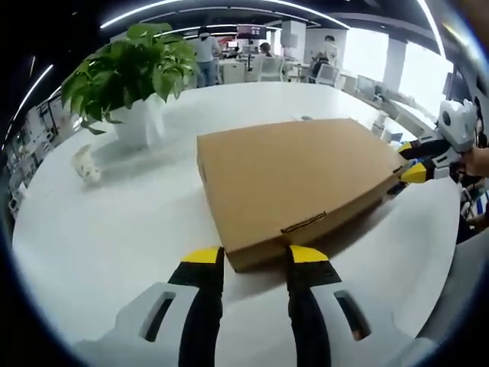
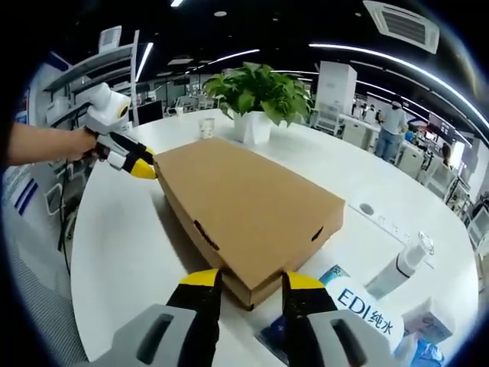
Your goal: Operate the shoe box by opening the lid, removing the specified soft item, and placing it in the target area until the item is outside and the box remains undamaged.
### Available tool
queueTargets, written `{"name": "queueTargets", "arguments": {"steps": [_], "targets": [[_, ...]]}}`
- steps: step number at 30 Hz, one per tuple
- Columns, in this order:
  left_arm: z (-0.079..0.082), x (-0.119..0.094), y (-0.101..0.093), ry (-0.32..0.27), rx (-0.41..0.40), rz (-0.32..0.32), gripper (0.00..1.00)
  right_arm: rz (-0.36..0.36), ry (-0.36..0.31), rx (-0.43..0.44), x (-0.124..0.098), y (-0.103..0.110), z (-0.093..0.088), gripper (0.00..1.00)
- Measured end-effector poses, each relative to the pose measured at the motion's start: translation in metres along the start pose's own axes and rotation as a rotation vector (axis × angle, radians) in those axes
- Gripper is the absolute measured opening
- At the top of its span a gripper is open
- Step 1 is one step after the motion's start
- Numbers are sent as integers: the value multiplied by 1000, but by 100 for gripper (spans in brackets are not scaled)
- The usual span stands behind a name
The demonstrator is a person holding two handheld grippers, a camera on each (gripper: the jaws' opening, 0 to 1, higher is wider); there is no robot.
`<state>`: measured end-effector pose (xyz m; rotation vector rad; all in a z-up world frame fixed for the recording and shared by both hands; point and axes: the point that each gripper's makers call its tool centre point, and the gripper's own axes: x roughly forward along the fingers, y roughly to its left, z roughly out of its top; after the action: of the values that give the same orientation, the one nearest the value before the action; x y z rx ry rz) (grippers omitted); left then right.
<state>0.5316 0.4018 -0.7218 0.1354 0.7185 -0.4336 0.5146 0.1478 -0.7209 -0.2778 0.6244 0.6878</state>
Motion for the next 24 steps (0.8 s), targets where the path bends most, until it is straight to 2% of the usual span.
{"name": "queueTargets", "arguments": {"steps": [6, 9, 15, 24], "targets": [[0, -1, 1, -2, 1, 7, 31, -1, -1, 2, 0, 0, 0, 29], [1, -3, 2, -9, -10, 9, 31, 9, -21, 83, -1, -1, 3, 29], [4, -12, 2, -30, -15, 17, 36, -9, -38, 79, -7, -1, 7, 33], [-2, -26, 2, -41, -8, 36, 40, -41, -58, 51, -27, -4, 6, 40]]}}
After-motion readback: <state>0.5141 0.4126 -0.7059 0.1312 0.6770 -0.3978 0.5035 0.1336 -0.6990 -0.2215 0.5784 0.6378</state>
